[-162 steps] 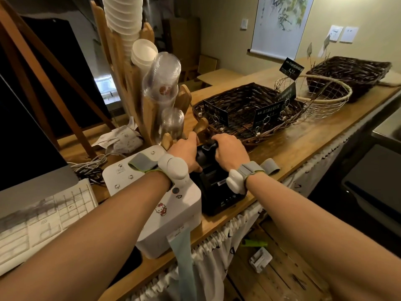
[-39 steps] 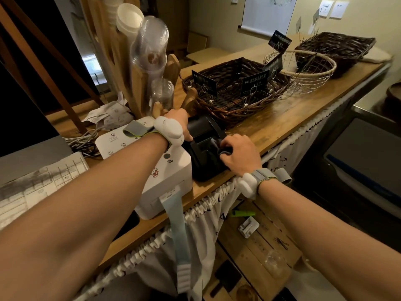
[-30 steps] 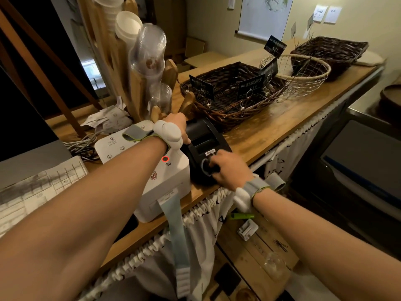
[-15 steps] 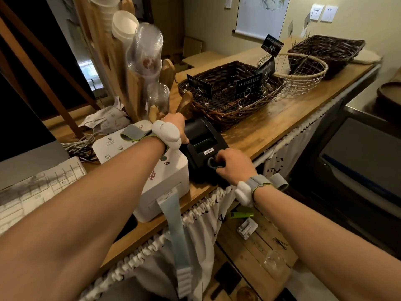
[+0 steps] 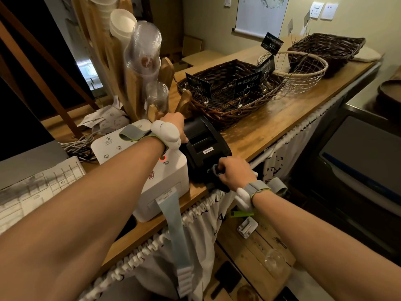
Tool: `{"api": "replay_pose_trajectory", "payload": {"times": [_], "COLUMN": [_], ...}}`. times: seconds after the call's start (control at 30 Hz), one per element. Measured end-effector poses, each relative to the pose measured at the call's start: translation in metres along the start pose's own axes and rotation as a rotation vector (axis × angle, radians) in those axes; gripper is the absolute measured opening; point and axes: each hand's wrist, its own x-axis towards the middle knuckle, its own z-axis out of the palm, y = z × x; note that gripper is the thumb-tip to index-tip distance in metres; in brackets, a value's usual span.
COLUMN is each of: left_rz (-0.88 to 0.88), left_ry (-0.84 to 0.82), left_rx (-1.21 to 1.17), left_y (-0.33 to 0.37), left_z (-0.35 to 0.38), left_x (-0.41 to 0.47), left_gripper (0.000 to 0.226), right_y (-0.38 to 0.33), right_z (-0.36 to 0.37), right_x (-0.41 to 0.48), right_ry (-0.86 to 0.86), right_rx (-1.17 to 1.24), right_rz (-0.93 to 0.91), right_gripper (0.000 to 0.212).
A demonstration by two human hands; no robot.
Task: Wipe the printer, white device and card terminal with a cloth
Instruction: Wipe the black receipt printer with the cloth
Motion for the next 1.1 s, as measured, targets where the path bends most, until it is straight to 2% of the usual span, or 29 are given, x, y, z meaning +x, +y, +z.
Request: {"api": "replay_pose_trajectory", "payload": {"times": [0.1, 0.17, 0.23, 0.27, 0.4, 0.47, 0.53, 0.6, 0.77, 0.87, 0.97, 1.03, 1.1], "left_rz": [-0.002, 0.006, 0.014, 0.015, 0.009, 0.009, 0.007, 0.001, 0.012, 0.006, 0.018, 0.019, 0.022], "left_ry": [0.001, -0.005, 0.000, 0.002, 0.008, 0.013, 0.003, -0.010, 0.005, 0.013, 0.010, 0.009, 0.011], "left_rx": [-0.008, -0.010, -0.003, 0.000, 0.014, 0.009, 0.016, 0.018, -0.012, 0.006, 0.023, 0.021, 0.019], "left_y": [-0.001, -0.001, 0.000, -0.001, -0.002, -0.002, 0.000, -0.001, -0.003, -0.002, -0.001, -0.001, -0.001], "left_z": [0.000, -0.002, -0.002, -0.001, 0.001, -0.001, -0.002, -0.001, 0.000, 0.000, 0.000, -0.001, -0.002], "left_x": [0.000, 0.000, 0.001, 0.001, 0.002, 0.003, 0.003, 0.003, 0.003, 0.002, 0.001, 0.001, 0.001], "left_gripper": [0.032, 0.034, 0.033, 0.033, 0.036, 0.036, 0.038, 0.036, 0.032, 0.042, 0.043, 0.043, 0.042], "right_y": [0.008, -0.008, -0.018, -0.016, 0.018, 0.001, -0.033, -0.050, -0.037, -0.044, -0.028, -0.004, 0.023], "right_z": [-0.002, 0.001, 0.006, 0.004, -0.016, -0.015, -0.003, 0.001, -0.007, -0.001, -0.007, -0.018, -0.033], "right_x": [0.003, 0.002, 0.000, 0.001, 0.007, 0.005, -0.003, -0.003, 0.006, 0.004, 0.005, 0.007, 0.012], "right_ry": [0.038, 0.027, -0.052, -0.065, -0.002, -0.024, -0.110, -0.111, -0.030, -0.058, -0.089, -0.097, -0.052], "right_rx": [-0.058, -0.028, -0.025, -0.021, -0.053, -0.049, 0.003, 0.008, -0.017, -0.001, -0.099, -0.213, -0.221], "right_rz": [0.037, -0.108, -0.234, -0.219, 0.057, -0.044, -0.252, -0.340, -0.253, -0.256, -0.262, -0.159, 0.031], "right_gripper": [0.010, 0.004, 0.007, 0.008, 0.006, 0.006, 0.012, 0.013, 0.013, 0.015, 0.010, 0.012, 0.017]}}
